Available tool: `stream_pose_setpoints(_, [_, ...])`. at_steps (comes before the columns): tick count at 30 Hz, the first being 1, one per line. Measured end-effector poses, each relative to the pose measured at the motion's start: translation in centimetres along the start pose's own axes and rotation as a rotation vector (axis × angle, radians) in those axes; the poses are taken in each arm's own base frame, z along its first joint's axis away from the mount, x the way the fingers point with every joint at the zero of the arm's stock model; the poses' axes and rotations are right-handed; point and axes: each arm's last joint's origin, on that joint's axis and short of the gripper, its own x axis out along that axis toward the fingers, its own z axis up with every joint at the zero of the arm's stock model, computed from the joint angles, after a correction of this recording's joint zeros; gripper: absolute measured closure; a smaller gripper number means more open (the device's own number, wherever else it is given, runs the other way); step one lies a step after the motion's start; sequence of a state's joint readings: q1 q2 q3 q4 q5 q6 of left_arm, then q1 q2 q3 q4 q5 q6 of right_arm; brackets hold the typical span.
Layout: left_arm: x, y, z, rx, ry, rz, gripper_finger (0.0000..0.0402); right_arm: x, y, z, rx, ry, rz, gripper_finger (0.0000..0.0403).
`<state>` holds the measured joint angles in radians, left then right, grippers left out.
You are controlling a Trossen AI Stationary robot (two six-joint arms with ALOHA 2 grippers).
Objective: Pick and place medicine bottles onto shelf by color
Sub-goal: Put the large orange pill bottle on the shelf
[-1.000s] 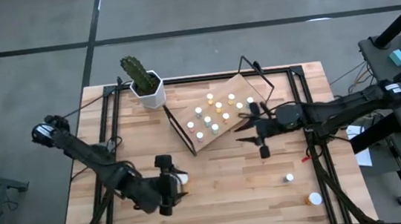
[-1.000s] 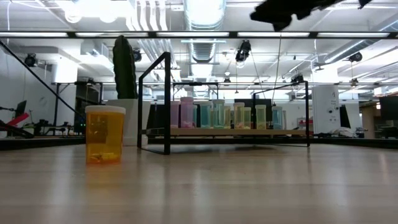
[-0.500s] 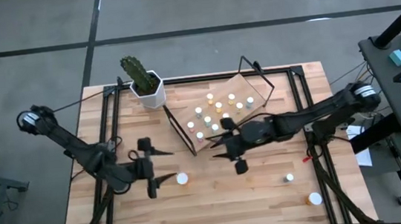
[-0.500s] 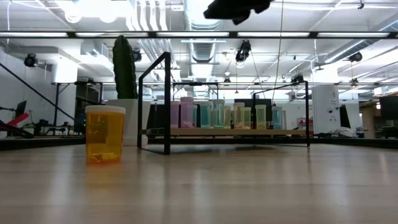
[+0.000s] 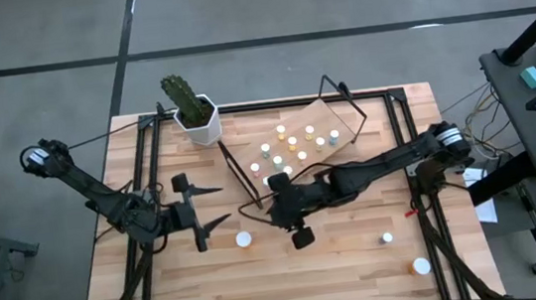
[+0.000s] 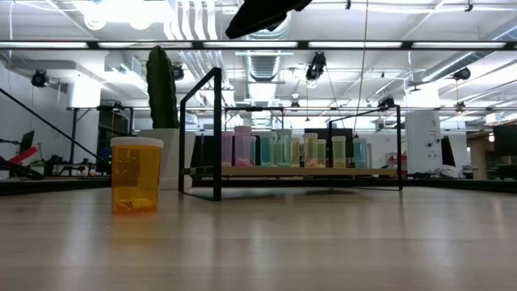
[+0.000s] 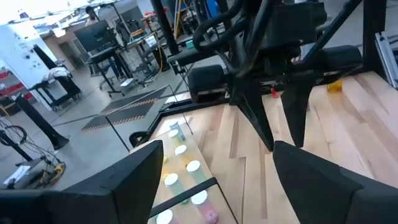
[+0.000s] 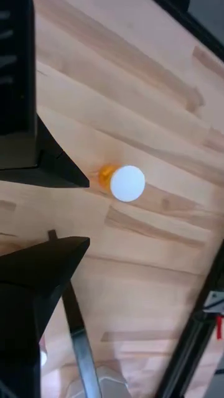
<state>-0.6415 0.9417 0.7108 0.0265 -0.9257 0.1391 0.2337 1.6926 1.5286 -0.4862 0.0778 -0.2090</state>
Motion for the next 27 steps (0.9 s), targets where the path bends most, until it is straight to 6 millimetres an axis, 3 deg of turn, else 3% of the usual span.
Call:
stream_pose_setpoints(5, [-0.1,0.1,0.2,0.047,-0.006,0.001,0.0116,2.2,0.4,0.4,0.032,0.04,0.021,0.0262])
stream_pose_setpoints(9, [-0.5,0.5,0.6,0.039,-0.023,-0.004,0.0116,4.3,0.6,0.6,0.07,0.098,0.03,0.0223])
stream_pose_setpoints(16, [-1.0,1.2,0.8,0.026,-0.044,-0.002,0.0116,6.5,1.2,2.6,0.024,0.125,0.048,0.0157])
stream_pose_setpoints(21, [-1.0,1.1,0.7,0.029,-0.041,-0.003,0.0116,8.3,1.3,4.0,-0.03,0.153,0.054,0.0152])
stream_pose_setpoints(27, [-0.9,1.0,0.7,0.033,-0.038,-0.004,0.0116,10.5,1.1,3.8,-0.073,0.235,0.067,0.0152])
